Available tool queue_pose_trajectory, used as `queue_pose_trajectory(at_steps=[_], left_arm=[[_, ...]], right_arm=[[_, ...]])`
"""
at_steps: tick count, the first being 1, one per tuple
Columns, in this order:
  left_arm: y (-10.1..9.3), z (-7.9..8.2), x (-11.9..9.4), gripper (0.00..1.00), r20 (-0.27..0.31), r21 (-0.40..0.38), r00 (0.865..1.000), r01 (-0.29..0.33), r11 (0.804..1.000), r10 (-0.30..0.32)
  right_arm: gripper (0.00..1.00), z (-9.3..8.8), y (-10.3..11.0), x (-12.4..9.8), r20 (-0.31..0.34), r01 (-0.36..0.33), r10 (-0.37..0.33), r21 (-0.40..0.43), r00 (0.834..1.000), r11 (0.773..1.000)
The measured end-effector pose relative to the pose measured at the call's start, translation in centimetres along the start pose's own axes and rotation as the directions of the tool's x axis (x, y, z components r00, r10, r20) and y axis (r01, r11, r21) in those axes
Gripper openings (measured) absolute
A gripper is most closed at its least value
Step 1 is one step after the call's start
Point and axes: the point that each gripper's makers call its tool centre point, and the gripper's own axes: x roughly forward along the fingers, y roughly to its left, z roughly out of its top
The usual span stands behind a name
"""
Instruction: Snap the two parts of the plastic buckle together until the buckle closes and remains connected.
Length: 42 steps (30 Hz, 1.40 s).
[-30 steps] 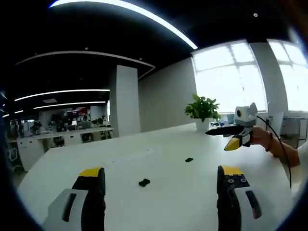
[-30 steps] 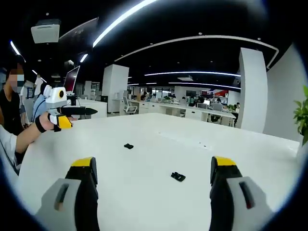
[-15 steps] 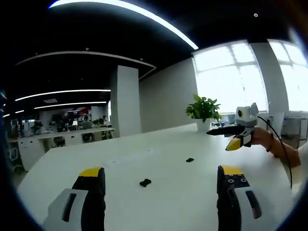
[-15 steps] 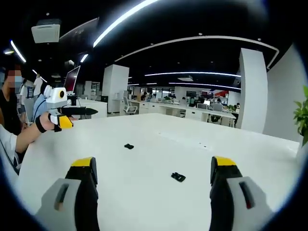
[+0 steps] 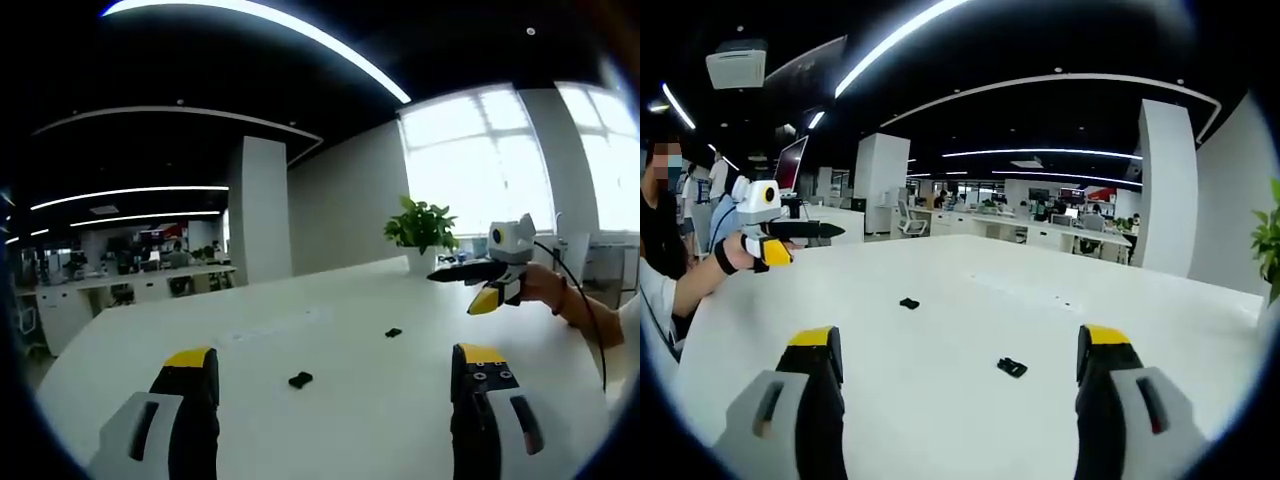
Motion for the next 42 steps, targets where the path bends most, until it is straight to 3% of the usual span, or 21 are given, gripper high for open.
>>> queue_pose_trajectory(at_steps=[42], left_arm=[[-0.11,-0.36,0.21,0.98,-0.011,0.004,1.000,0.005,1.000,-0.005]], right_arm=[[0.96,-0.30,0.16,0.22,-0.007,-0.011,0.011,0.008,1.000,1.000]])
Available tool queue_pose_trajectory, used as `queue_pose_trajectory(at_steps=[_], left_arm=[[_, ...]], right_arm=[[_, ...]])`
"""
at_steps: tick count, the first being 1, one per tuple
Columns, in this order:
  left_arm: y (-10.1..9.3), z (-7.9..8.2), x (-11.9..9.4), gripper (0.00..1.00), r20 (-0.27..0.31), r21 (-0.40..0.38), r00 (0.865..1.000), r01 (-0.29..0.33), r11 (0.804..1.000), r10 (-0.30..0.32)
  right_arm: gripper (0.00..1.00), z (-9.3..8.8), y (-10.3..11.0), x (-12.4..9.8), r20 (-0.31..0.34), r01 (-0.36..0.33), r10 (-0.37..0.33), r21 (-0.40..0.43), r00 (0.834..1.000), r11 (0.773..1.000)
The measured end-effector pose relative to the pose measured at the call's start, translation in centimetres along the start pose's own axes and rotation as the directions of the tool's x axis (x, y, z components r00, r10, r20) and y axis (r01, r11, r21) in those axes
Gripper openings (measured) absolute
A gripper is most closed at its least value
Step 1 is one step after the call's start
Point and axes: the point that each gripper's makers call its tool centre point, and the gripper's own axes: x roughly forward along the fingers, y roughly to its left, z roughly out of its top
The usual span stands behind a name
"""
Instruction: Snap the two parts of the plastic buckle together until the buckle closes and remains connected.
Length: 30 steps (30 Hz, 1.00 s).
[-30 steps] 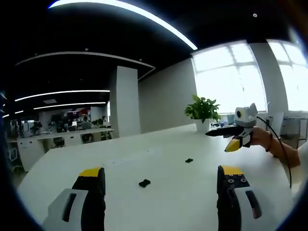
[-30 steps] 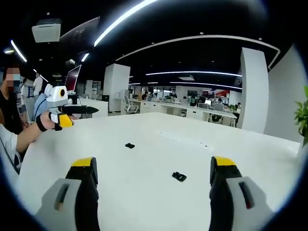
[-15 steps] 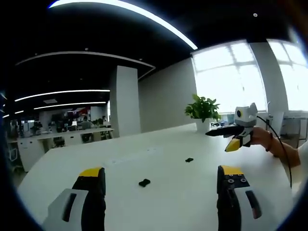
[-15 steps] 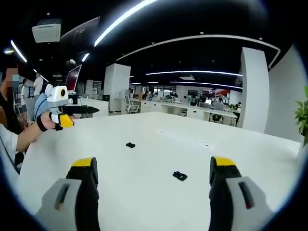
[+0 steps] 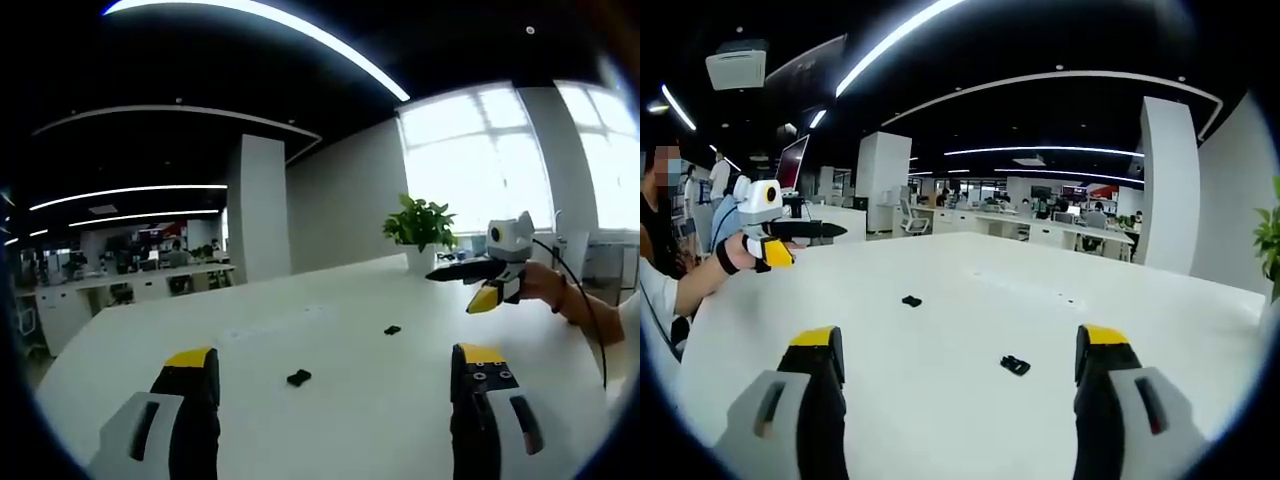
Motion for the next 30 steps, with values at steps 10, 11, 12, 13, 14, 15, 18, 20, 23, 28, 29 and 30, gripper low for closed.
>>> queue_pose_trajectory(at_steps=[10,11,12,13,14,15,18,20,23,28,29,30], left_arm=[[0.2,0.1,-0.1,0.98,0.009,-0.017,1.000,0.005,1.000,-0.004],[0.0,0.2,0.0,0.98,0.011,-0.020,1.000,0.010,1.000,-0.010],[-0.1,0.2,0.0,0.98,0.012,-0.021,1.000,0.014,1.000,-0.013],[-0.1,0.2,0.0,0.98,0.013,-0.022,1.000,0.015,1.000,-0.014],[-0.2,0.2,0.0,0.98,0.013,-0.021,1.000,0.017,1.000,-0.016],[-0.2,0.2,0.0,0.98,0.013,-0.020,1.000,0.018,1.000,-0.018],[-0.2,0.1,0.2,0.98,0.005,-0.004,1.000,0.011,1.000,-0.011],[-0.4,0.0,0.3,0.98,0.001,-0.001,1.000,0.016,1.000,-0.016],[-0.6,0.1,0.3,0.98,0.005,-0.009,1.000,0.023,1.000,-0.023],[-0.4,0.2,0.7,0.98,0.009,-0.037,1.000,0.030,0.999,-0.030],[-0.3,0.2,0.8,0.98,0.006,-0.037,1.000,0.029,0.999,-0.029],[-0.4,0.4,0.8,0.98,0.007,-0.042,0.999,0.032,0.999,-0.032]], right_arm=[[0.95,0.0,0.0,0.2,0.004,-0.008,0.008,0.004,1.000,1.000],[0.95,0.0,0.0,0.2,0.003,-0.007,0.007,0.005,1.000,1.000],[0.95,-0.1,-0.1,0.2,0.000,-0.007,0.007,0.004,1.000,1.000],[0.95,-0.1,-0.1,0.2,-0.002,-0.008,0.008,0.004,1.000,1.000],[0.95,-0.1,-0.1,0.2,-0.003,-0.008,0.008,0.006,1.000,1.000],[0.95,-0.1,-0.1,0.3,0.000,-0.009,0.009,0.008,1.000,1.000],[0.95,-0.2,-0.2,0.3,-0.001,-0.010,0.010,0.016,1.000,1.000],[0.95,-0.2,-0.2,0.3,0.000,-0.011,0.011,0.019,1.000,1.000],[0.95,-0.2,-0.1,0.4,0.001,-0.013,0.012,0.028,1.000,1.000],[0.94,-0.3,-0.7,0.5,-0.002,0.001,-0.001,0.037,1.000,0.999],[0.94,-0.3,-0.8,0.5,-0.004,0.003,-0.003,0.038,1.000,0.999],[0.94,-0.3,-0.9,0.6,-0.007,0.006,-0.006,0.035,1.000,0.999]])
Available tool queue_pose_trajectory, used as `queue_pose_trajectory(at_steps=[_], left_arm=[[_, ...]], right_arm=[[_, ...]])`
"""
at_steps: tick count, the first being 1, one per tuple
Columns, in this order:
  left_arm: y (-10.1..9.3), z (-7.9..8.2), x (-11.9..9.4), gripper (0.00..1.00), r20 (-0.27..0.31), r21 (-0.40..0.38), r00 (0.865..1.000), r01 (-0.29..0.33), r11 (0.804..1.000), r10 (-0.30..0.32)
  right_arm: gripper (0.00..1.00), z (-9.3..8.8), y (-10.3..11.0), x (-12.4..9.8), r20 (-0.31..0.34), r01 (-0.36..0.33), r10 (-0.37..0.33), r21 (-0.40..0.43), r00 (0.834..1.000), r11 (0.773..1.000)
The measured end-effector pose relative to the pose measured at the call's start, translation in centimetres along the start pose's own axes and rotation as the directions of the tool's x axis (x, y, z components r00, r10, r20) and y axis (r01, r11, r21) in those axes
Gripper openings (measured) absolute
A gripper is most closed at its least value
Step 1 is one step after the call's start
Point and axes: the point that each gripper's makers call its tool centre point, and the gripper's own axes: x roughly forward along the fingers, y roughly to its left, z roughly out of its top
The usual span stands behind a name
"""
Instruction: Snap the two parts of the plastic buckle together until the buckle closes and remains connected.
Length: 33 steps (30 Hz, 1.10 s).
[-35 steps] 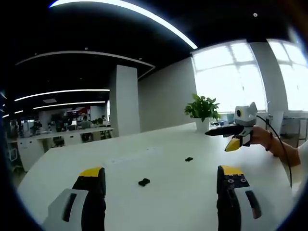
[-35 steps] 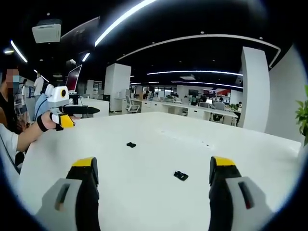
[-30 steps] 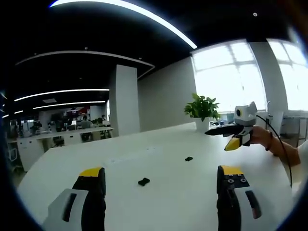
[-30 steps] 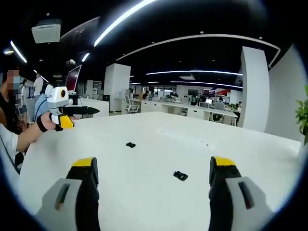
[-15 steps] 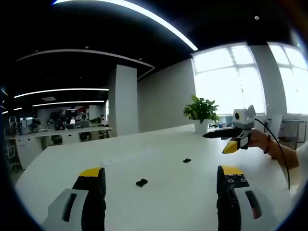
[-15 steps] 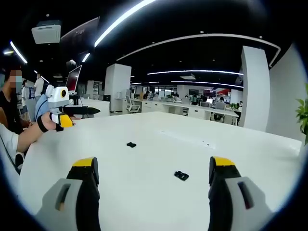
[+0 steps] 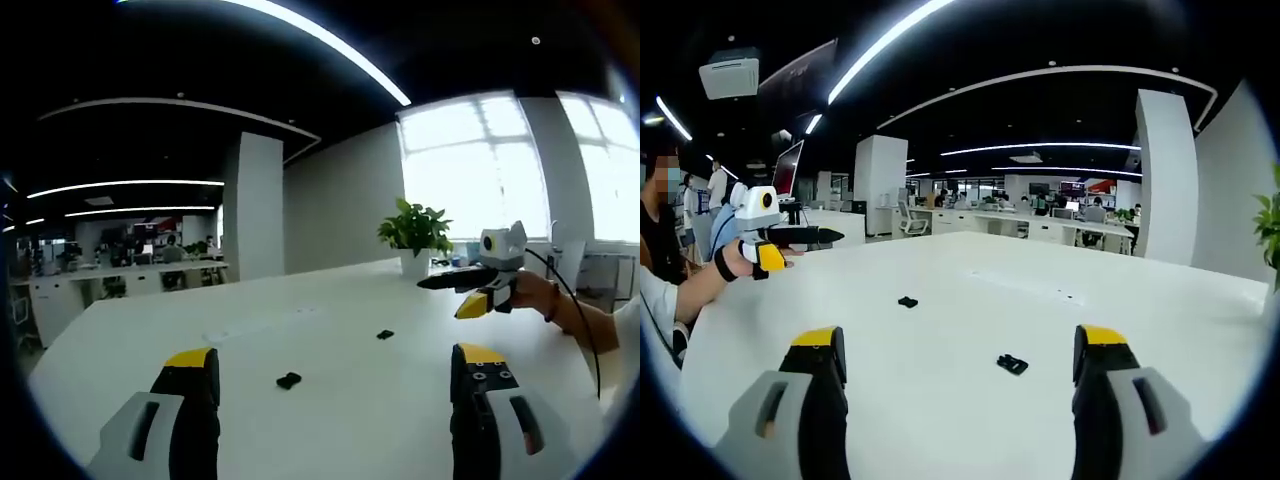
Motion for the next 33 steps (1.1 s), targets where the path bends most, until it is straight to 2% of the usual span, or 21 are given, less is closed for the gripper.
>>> queue_pose_trajectory(at_steps=[4,13,20,33], left_arm=[[-0.3,0.8,0.3,0.98,0.012,0.014,1.000,0.002,1.000,-0.003],[-0.8,1.1,0.8,0.98,0.011,0.019,1.000,0.019,1.000,-0.020],[-0.5,1.2,1.0,0.98,0.010,0.029,1.000,0.016,0.999,-0.016],[-0.1,1.3,1.2,0.98,0.008,0.030,1.000,0.007,1.000,-0.007]], right_arm=[[0.93,0.5,0.1,0.2,0.016,-0.006,0.006,0.009,1.000,1.000],[0.92,1.0,0.3,0.3,0.020,-0.015,0.015,-0.001,1.000,1.000],[0.90,0.8,0.3,0.5,0.009,-0.027,0.027,0.000,1.000,1.000],[0.88,1.5,0.4,0.9,0.022,-0.048,0.048,-0.001,0.999,0.999]])
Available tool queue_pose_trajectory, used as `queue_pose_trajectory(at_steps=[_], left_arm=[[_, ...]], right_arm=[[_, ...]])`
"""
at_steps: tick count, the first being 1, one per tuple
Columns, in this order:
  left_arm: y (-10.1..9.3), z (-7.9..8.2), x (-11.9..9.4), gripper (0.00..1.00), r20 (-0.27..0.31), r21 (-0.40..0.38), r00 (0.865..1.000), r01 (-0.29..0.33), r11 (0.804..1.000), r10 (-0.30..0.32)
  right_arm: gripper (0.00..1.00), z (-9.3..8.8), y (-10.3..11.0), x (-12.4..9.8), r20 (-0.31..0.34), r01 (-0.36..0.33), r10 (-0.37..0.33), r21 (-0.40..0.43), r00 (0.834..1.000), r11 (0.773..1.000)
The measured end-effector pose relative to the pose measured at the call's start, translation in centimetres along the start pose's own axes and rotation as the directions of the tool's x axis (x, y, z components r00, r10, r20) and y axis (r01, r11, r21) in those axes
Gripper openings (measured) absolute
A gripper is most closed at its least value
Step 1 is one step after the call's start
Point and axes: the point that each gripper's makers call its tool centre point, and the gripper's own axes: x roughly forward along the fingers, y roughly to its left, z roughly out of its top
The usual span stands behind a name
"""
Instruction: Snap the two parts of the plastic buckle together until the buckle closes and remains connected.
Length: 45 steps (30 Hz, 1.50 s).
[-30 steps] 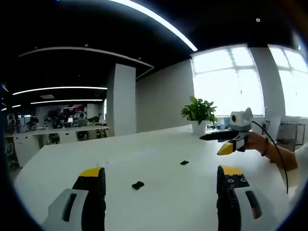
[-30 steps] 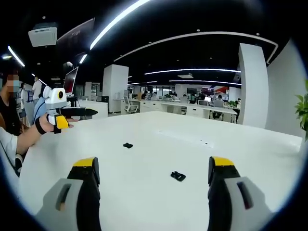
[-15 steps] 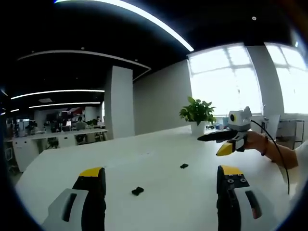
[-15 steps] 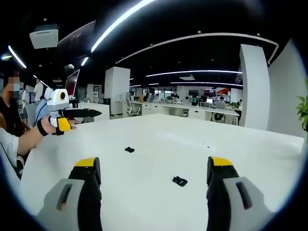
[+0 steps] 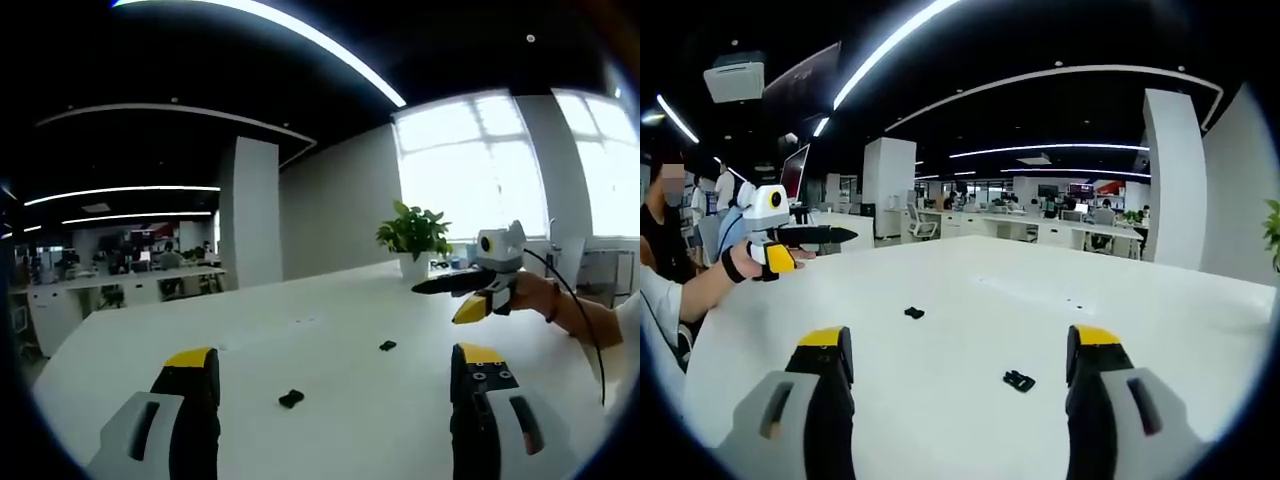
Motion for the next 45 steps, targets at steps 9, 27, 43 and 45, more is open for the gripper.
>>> queue_pose_trajectory(at_steps=[9,27,43,45], left_arm=[[0.2,0.4,0.5,0.98,0.002,0.003,1.000,-0.002,1.000,0.002],[0.4,0.3,1.3,0.98,-0.007,-0.008,1.000,0.004,1.000,-0.004],[0.3,0.7,1.6,0.97,-0.002,-0.009,1.000,0.019,1.000,-0.019],[0.3,0.6,1.7,0.97,-0.006,-0.008,1.000,0.019,1.000,-0.019]], right_arm=[[0.88,0.1,-0.6,0.3,-0.008,0.000,0.000,0.005,1.000,1.000],[0.84,0.5,-0.8,0.7,0.004,-0.009,0.009,-0.011,1.000,1.000],[0.83,0.5,-0.4,0.8,-0.002,-0.019,0.019,-0.019,1.000,1.000],[0.83,0.4,-0.5,0.9,-0.005,-0.014,0.013,-0.022,1.000,1.000]])
